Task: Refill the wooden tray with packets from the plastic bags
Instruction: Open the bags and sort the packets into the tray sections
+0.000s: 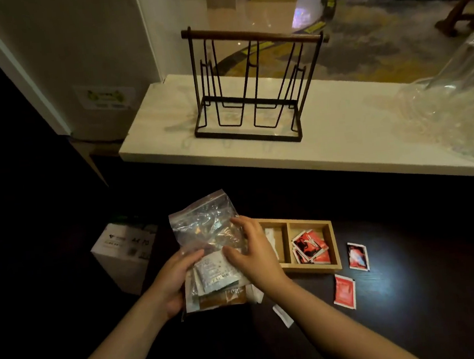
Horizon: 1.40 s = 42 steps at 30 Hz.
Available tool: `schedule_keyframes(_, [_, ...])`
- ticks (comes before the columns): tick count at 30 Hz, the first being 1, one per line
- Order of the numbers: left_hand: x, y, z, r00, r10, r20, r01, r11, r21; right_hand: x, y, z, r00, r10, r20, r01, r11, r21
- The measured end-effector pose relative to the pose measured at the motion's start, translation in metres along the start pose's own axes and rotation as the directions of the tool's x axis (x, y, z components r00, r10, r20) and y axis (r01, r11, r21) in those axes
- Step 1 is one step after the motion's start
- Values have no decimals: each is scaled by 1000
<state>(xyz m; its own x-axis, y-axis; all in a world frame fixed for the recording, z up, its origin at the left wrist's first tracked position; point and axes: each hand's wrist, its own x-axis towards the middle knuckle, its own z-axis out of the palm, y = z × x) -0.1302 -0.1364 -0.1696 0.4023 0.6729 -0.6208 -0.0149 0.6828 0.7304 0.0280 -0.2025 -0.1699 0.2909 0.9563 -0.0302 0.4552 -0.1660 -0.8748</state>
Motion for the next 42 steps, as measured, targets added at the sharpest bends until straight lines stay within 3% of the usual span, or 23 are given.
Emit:
schedule_keyframes(8, [8, -54, -21, 994, -64, -86, 54, 991, -120, -15, 29, 31, 999, 28, 27, -24, 989, -143])
schedule_keyframes(13, [6, -77, -36, 977, -88, -195, 53, 983, -175, -20, 37, 45, 992, 38, 117, -29, 997, -76])
schedule_keyframes(21, [4, -103, -45, 856, -157, -493, 0, 953, -304, -25, 35, 75, 934, 14, 357, 57, 980, -189])
schedule_keyframes(27, [8, -105, -36, 818, -59, -573, -14, 992, -121, -20, 40, 79, 923, 38, 382, 47, 976, -210])
schedule_keyframes(31, [8, -108, -42, 843, -14, -537, 51, 997, 54, -15, 43, 79, 929, 30, 369, 57, 973, -223])
schedule_keyframes(37, [-4, -106, -58, 873, -57, -484, 103, 992, 70, -8, 43, 71, 928, 28, 372, 54, 977, -208])
schedule_keyframes(39, [-7, -94, -65, 882, 44, -469, 39, 985, 166, -7, 42, 69, 935, 35, 352, 36, 980, -194])
schedule_keyframes(42, [-7, -69, -71, 801, 214, -558, 37, 914, 404, -6, 42, 69, 943, 58, 327, -2, 985, -170])
